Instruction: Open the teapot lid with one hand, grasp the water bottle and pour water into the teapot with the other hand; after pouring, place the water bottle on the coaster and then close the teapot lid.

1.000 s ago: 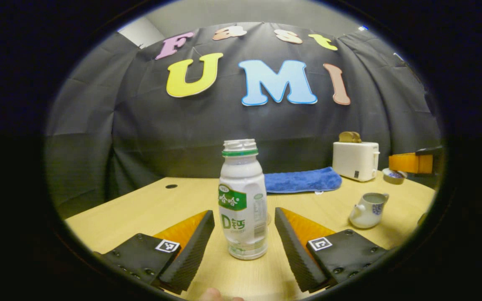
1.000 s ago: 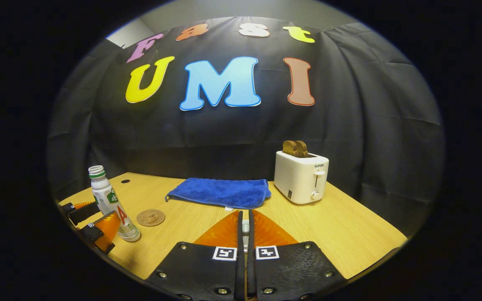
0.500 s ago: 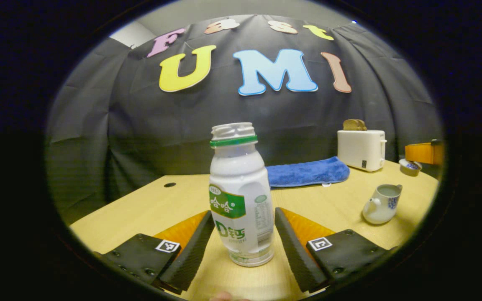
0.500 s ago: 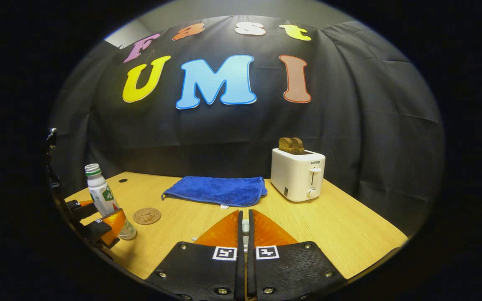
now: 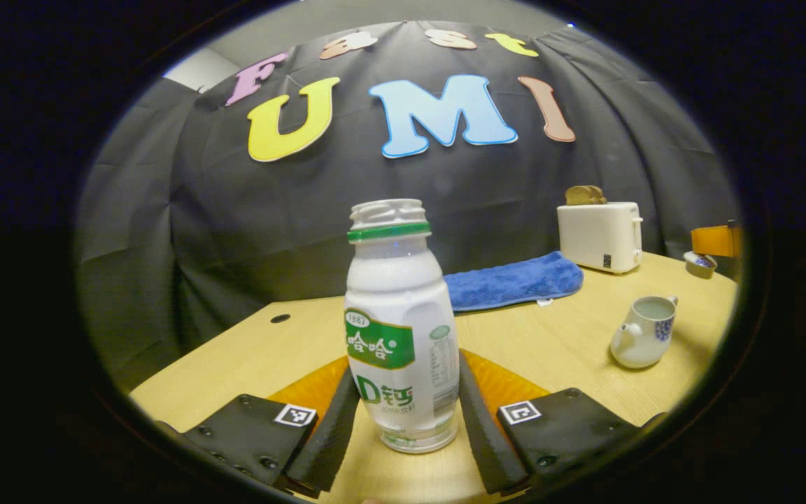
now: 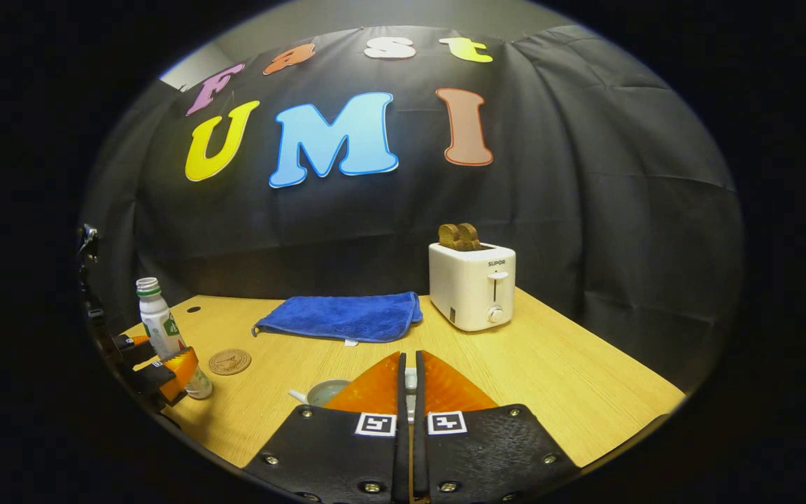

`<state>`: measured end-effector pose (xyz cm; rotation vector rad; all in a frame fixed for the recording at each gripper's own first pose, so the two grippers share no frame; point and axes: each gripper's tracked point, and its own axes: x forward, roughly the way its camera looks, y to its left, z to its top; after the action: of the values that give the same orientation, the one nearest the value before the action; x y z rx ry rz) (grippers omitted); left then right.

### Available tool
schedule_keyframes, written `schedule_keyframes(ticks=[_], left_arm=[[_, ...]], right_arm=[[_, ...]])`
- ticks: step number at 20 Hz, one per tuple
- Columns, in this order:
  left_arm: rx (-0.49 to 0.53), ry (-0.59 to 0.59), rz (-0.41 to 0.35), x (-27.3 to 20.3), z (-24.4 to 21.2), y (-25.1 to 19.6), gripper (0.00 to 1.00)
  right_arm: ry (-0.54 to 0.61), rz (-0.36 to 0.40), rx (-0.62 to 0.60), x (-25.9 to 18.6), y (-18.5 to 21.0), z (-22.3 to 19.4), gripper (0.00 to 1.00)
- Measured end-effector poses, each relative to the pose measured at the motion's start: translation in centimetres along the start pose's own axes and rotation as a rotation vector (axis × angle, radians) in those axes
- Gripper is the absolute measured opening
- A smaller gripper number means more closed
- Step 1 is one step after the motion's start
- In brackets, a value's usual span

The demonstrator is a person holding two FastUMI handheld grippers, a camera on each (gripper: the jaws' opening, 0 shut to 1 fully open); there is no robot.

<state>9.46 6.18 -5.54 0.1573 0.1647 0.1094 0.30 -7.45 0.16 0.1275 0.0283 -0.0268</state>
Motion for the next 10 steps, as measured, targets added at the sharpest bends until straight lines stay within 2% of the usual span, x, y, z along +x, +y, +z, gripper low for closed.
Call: schedule_keyframes(ticks=[2,3,5,10], left_arm=[[0.066,-0.016,0.005,-0.1,0.9,-0.6,0.84],[0.107,-0.027,0.009,-0.3,1.5,-0.8,0.75],[0.206,-0.054,0.021,-0.5,2.8,-1.3,0.75],[0.416,-0.108,0.035,-0.4,5.2,-2.7,0.84]], right_arm=[[-0.004,-0.007,0.004,-0.2,-0.9,0.0,0.02],[-0.007,-0.012,0.01,-0.4,-1.4,0.2,0.02],[-0.011,-0.018,0.019,-0.7,-2.2,0.2,0.02],[-0.021,-0.031,0.024,-1.6,-4.0,0.3,0.02]])
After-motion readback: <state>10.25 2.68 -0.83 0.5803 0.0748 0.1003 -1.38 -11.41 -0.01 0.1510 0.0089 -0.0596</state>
